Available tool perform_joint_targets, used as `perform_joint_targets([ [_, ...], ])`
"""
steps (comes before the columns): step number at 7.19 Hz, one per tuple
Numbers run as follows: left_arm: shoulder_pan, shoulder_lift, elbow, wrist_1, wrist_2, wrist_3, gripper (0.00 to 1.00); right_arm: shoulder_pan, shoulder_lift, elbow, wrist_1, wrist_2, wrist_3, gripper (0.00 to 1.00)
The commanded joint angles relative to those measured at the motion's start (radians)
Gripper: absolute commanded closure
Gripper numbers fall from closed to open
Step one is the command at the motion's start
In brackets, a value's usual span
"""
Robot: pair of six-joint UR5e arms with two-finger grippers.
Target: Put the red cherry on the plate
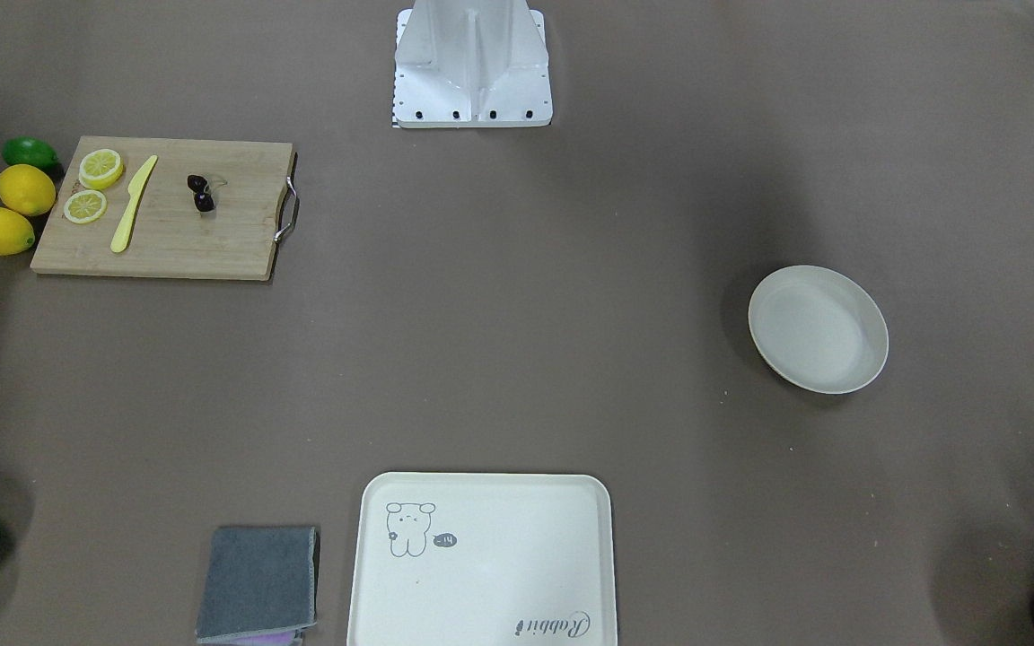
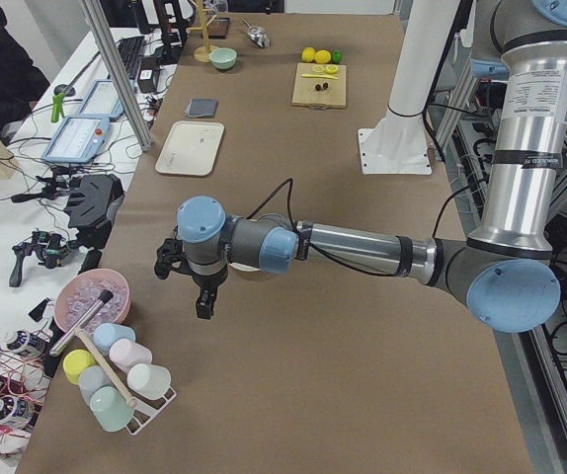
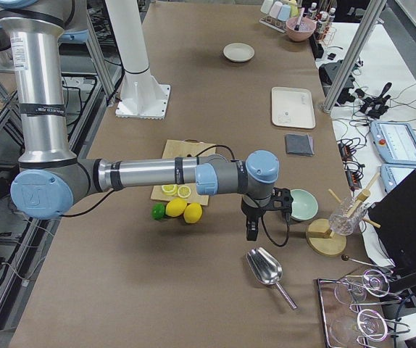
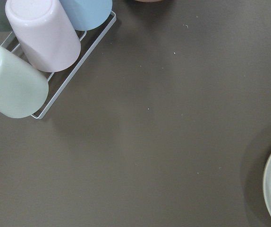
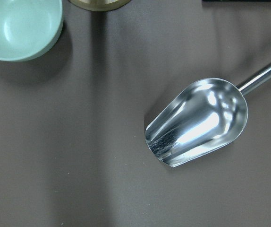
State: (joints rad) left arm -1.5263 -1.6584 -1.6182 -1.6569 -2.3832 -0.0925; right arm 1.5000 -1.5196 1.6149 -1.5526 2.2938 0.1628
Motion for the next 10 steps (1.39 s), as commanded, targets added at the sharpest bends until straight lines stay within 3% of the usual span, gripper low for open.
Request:
perform_joint_targets([
  [1, 0.000, 0.002, -0.006, 0.006, 0.001, 0.001, 0.02, 0.000, 0.001, -0.004, 0.000, 0.006, 0.003, 0.00],
  [10, 0.000, 0.028, 0.003, 0.002, 0.009, -0.001, 0.02, 0.000, 0.004, -0.003, 0.008, 0.042, 0.000, 0.00],
])
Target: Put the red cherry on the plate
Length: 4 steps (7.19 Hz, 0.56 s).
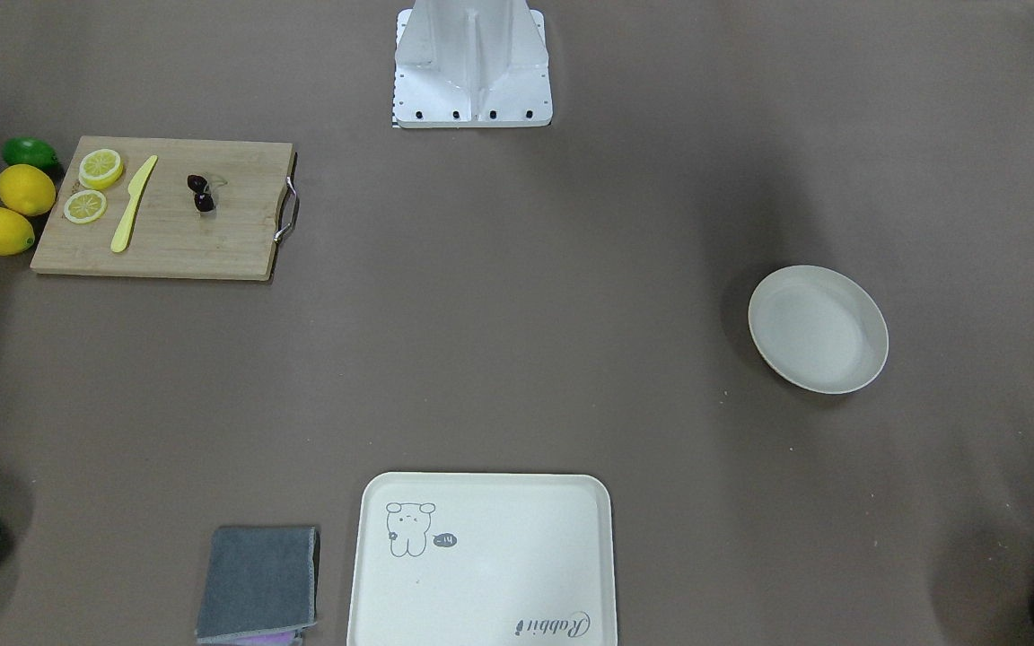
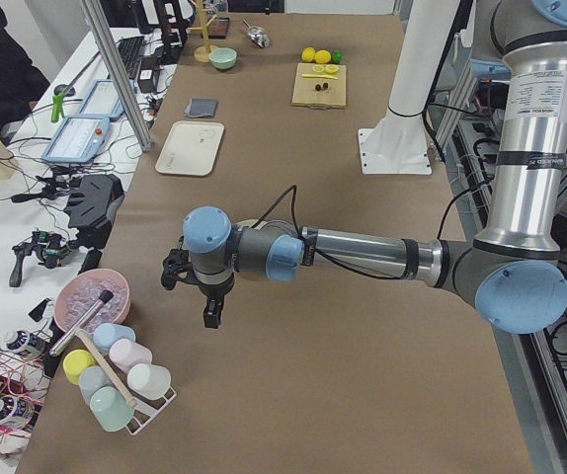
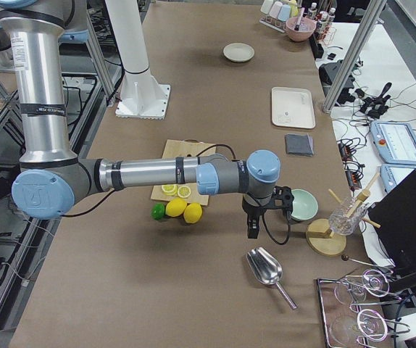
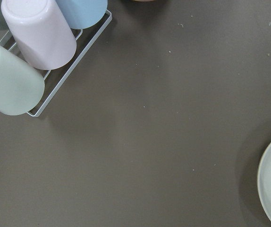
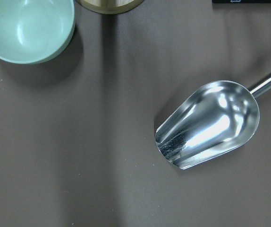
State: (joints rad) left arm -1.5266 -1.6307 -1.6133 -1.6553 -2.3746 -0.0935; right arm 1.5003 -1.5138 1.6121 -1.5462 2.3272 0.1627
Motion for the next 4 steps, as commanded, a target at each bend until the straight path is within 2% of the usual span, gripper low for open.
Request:
perform_joint_targets([
  [1, 0.000, 0.000, -0.001, 0.002, 0.001, 0.000, 0.02, 0.000, -0.003, 0.002, 0.002, 0.026, 0.000, 0.00],
  [4, 0.000, 0.002, 0.001, 0.002, 0.003, 0.000, 0.02, 0.000, 0.001, 0.002, 0.002, 0.027, 0.000, 0.00],
])
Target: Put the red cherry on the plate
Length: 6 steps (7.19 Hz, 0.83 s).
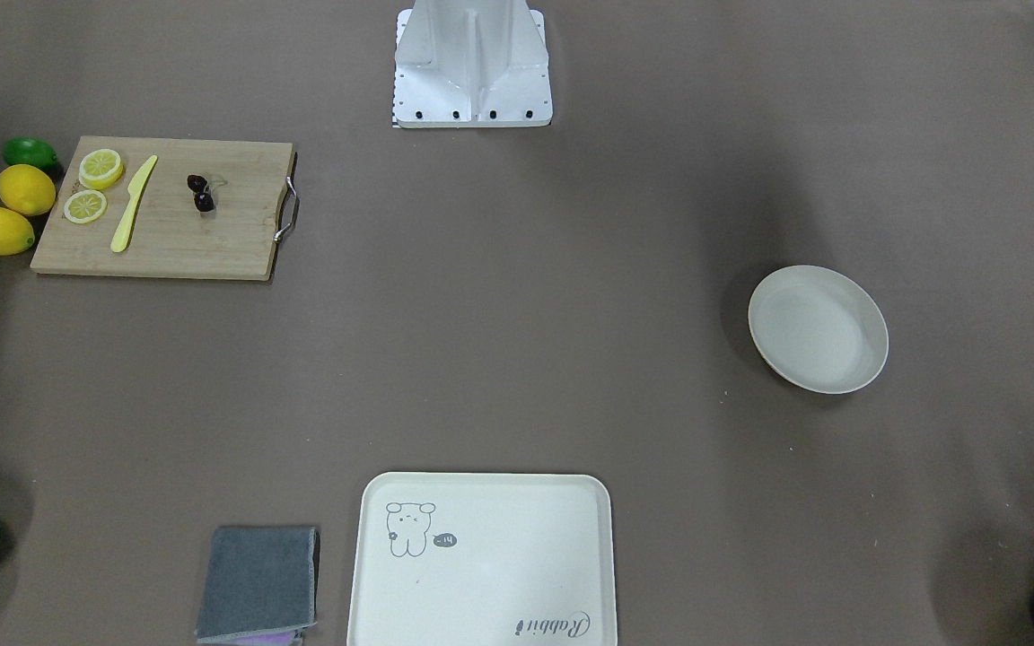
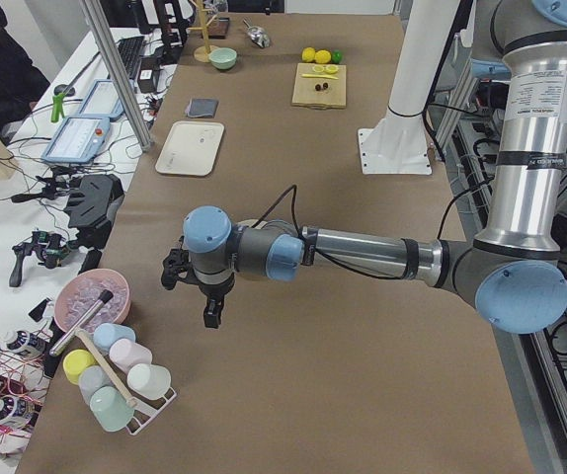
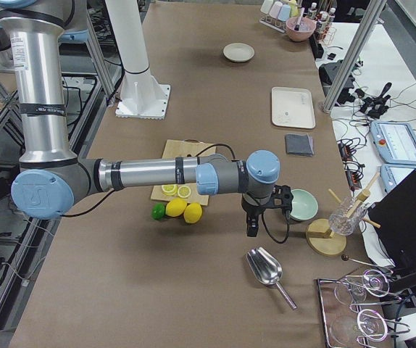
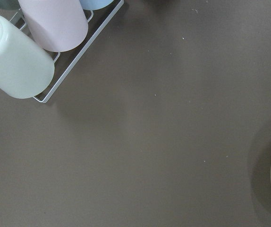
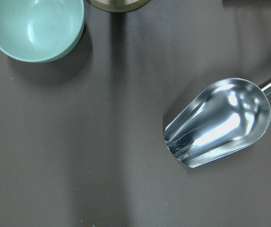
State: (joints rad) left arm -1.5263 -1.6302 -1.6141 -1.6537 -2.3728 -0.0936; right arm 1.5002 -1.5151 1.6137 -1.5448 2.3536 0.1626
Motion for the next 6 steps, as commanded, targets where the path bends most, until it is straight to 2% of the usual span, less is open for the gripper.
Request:
perform_joint_targets([
  [1, 0.000, 0.001, 0.000, 0.000, 0.000, 0.000, 0.02, 0.000, 0.004, 0.000, 0.000, 0.003, 0.000, 0.00],
  [5, 0.017, -0.020, -0.052, -0.017, -0.011, -0.005, 0.02, 0.000, 0.006, 0.006, 0.002, 0.003, 0.003, 0.00],
  [6, 0.047, -0.028, -0.105, -0.085, -0.011, -0.011, 0.02, 0.000, 0.007, 0.006, 0.002, 0.001, 0.005, 0.00],
])
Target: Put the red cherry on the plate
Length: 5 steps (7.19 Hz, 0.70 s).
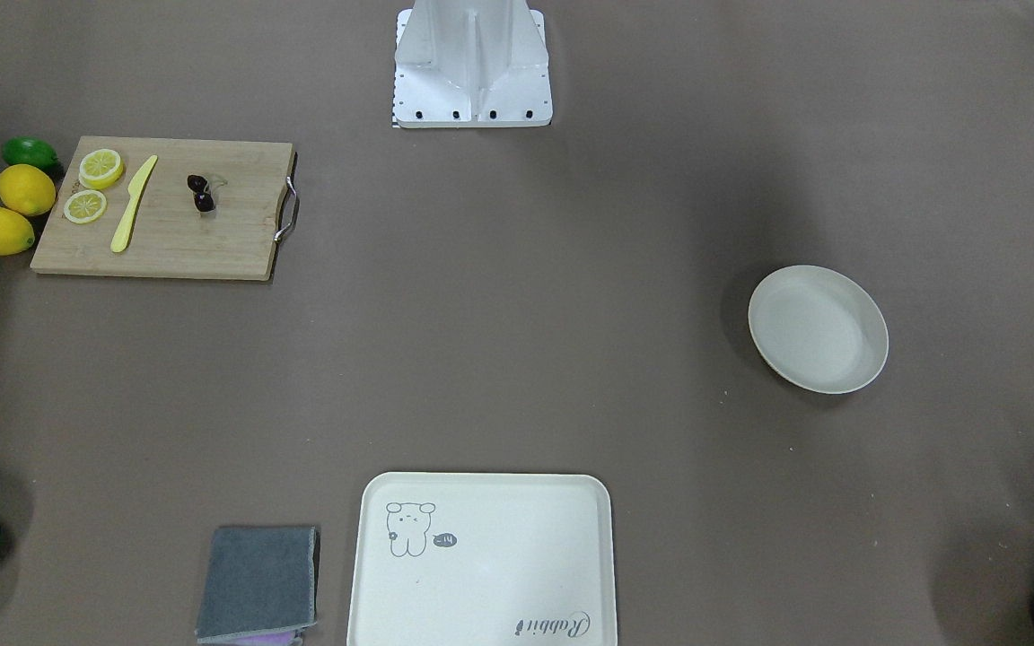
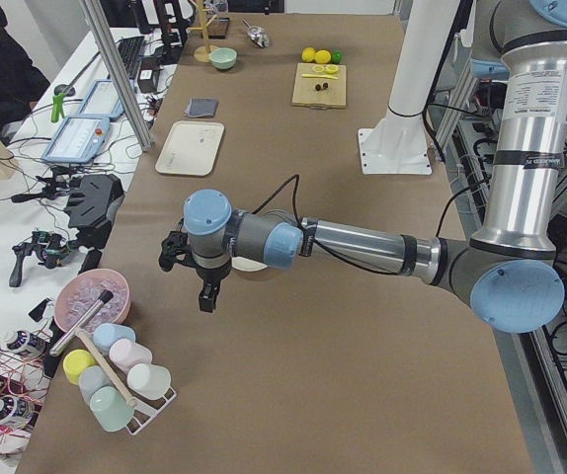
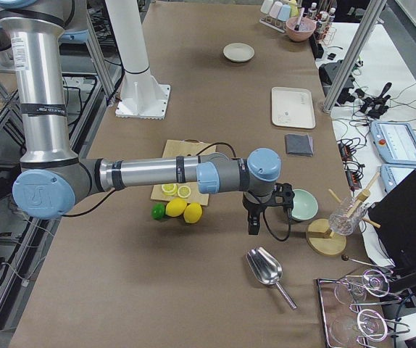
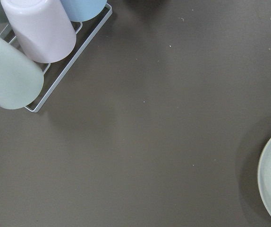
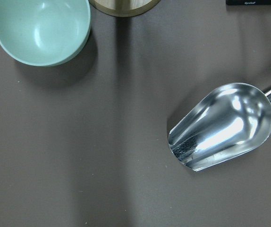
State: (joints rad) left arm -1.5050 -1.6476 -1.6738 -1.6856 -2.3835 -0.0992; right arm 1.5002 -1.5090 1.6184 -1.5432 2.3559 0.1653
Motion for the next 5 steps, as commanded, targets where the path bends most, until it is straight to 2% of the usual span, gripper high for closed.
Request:
perform_joint_targets([
  [1, 0.082, -0.011, -0.055, -0.104, 0.006, -0.048, 0.02, 0.000, 0.003, 0.001, 0.000, -0.001, 0.002, 0.00],
  [2, 0.170, -0.020, -0.052, -0.147, 0.009, -0.224, 0.02, 0.000, 0.003, 0.001, 0.000, -0.001, 0.002, 0.00],
  [4, 0.280, 0.015, -0.025, -0.466, 0.014, -0.615, 0.02, 0.000, 0.001, 0.001, 0.000, -0.001, 0.002, 0.00],
  [5, 0.360, 0.019, 0.030, -0.638, 0.106, -0.720, 0.02, 0.000, 0.001, 0.000, 0.000, -0.001, 0.003, 0.00],
])
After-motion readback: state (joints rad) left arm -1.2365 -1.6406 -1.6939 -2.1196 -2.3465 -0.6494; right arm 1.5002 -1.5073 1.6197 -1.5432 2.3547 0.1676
